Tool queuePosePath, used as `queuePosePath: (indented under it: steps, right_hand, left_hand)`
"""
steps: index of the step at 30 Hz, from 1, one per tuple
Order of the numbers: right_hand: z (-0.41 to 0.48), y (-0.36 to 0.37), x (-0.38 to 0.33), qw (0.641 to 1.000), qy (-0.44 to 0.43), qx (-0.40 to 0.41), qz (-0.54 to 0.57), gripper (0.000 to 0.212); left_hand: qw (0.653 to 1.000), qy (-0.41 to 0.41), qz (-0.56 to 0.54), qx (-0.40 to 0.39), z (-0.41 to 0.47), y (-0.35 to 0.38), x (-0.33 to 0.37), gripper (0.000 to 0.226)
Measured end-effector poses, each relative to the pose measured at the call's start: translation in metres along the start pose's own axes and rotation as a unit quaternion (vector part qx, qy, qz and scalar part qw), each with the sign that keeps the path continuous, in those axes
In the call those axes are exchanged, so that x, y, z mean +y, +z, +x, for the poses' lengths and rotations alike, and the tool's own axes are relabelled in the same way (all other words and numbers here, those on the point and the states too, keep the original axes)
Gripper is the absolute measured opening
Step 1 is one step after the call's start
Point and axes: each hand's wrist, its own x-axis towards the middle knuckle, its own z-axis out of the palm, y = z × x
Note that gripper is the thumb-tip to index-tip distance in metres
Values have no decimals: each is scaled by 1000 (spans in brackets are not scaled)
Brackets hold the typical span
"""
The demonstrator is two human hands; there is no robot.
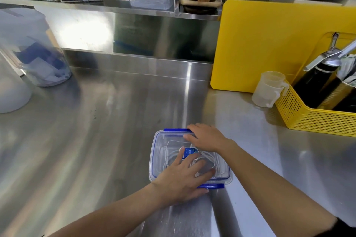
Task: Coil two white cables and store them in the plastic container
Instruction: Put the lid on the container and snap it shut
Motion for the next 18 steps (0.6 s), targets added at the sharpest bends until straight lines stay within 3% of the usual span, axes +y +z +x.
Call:
queuePosePath:
  steps: [11, 18]
  right_hand:
    - [-1, 12, -7, 995, 29, 84, 40, 34]
    - [-2, 13, -7, 985, 35, 128, 109, 29]
  left_hand:
    - [999, 21, 4, 44, 2, 15, 0, 50]
    - [999, 14, 23, 28, 2, 13, 1, 49]
